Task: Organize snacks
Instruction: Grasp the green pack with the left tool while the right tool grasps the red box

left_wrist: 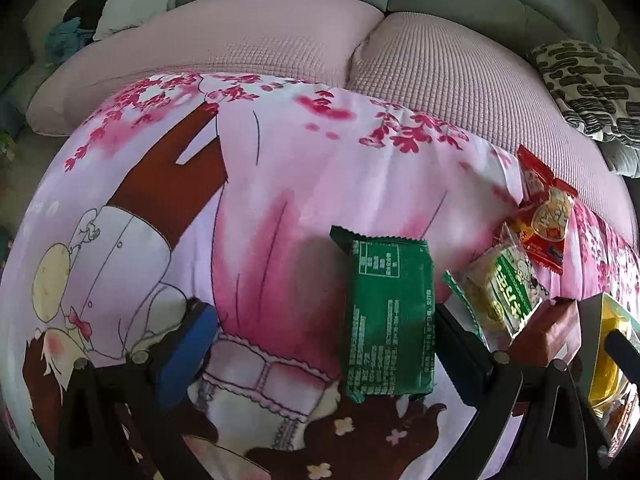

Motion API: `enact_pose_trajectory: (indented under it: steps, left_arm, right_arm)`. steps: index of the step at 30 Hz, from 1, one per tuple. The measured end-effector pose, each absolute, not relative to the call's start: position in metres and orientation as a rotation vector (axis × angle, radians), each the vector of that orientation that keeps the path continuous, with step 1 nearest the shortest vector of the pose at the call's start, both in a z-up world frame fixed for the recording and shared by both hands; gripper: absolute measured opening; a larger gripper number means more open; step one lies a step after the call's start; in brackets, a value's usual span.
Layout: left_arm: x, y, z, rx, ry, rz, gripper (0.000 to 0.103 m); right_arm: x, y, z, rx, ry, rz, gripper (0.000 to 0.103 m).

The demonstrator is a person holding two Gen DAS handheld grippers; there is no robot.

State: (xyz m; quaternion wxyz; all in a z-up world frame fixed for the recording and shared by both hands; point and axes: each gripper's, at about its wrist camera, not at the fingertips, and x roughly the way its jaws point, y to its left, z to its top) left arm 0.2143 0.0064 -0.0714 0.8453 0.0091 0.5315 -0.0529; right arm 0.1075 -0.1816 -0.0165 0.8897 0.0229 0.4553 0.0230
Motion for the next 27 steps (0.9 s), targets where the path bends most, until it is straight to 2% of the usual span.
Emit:
enact_pose_trajectory:
  steps: [5, 8, 10, 13, 16, 19, 27]
  left_arm:
    - [0.219, 0.009, -0.072, 0.021, 1.117, -0.118, 0.103]
    - [0.216, 0.003, -0.07, 0.018, 1.108, -0.121, 0.099]
    - [0.217, 0.003, -0.068, 0.019, 1.102, -0.125, 0.092]
    - [0.216, -0.002, -0.063, 0.024, 1.093, -0.134, 0.081]
    - [0.214, -0.006, -0.06, 0.017, 1.086, -0.154, 0.066]
    - [0.211, -0.009, -0.059, 0.016, 1.082, -0.172, 0.043]
    - [0.199, -0.002, -0.051, -0.018, 1.077, -0.149, 0.041]
  right_arm:
    - [0.122, -0.169, -0.026, 0.008, 0.977, 0.063, 0.083]
    - [0.13, -0.167, -0.034, -0.012, 1.003, 0.056, 0.082]
    - [0.133, -0.169, -0.039, -0.011, 1.015, 0.05, 0.082]
    - [0.137, -0.17, -0.045, -0.009, 1.031, 0.039, 0.074]
    - [0.138, -0.171, -0.047, 0.002, 1.033, 0.034, 0.074]
    - [0.136, -0.17, -0.047, -0.007, 1.034, 0.019, 0.068]
    - [0.121, -0.17, -0.038, 0.038, 1.019, -0.004, 0.065]
